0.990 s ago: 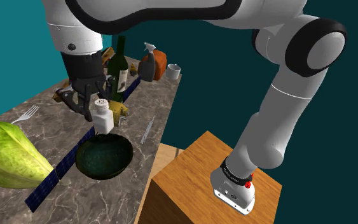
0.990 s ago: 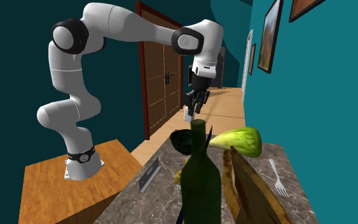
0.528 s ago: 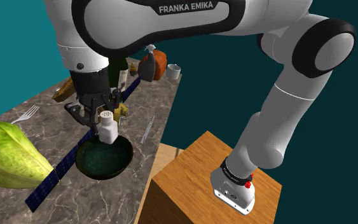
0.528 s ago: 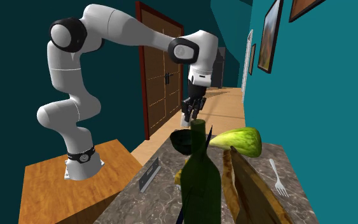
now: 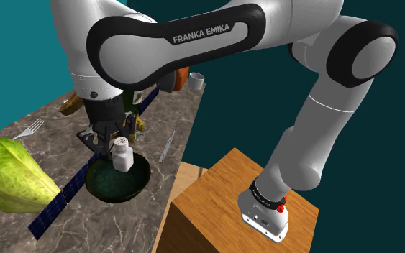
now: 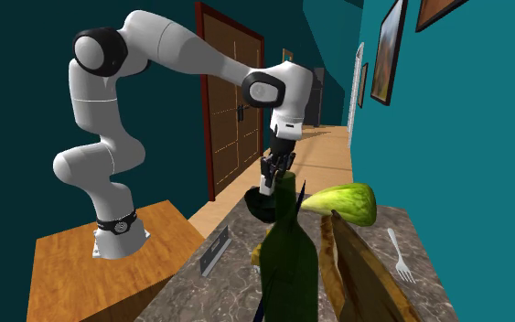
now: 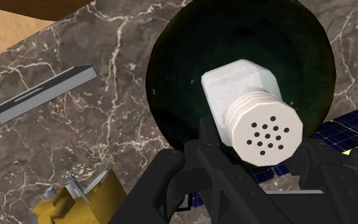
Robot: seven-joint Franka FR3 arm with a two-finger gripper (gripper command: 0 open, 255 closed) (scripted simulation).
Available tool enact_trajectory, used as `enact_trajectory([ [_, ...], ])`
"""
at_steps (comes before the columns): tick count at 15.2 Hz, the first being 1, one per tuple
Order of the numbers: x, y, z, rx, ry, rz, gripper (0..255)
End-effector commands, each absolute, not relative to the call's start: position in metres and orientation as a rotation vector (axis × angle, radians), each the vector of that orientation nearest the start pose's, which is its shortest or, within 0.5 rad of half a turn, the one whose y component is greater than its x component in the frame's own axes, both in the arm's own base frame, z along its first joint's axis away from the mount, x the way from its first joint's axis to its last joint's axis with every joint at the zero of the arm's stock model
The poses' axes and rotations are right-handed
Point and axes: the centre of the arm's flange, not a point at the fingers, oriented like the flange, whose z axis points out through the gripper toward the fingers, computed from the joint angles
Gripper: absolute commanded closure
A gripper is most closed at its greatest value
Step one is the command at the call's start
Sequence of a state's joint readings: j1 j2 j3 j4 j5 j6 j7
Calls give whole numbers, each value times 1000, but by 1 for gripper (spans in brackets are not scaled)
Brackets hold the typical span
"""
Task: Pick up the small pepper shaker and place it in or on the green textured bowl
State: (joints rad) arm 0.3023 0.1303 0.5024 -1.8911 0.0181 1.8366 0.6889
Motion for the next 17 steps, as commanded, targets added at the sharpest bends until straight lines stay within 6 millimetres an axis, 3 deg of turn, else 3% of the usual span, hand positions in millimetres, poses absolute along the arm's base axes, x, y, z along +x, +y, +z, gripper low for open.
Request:
enact_trajectory([
  [1, 400, 406, 427, -3180, -177, 284, 255],
  [7, 400, 406, 427, -3180, -177, 284, 255],
  [8, 400, 406, 427, -3180, -177, 284, 0],
  [13, 400, 406, 427, -3180, -177, 284, 0],
  [17, 408, 410, 476, -3180, -177, 284, 0],
])
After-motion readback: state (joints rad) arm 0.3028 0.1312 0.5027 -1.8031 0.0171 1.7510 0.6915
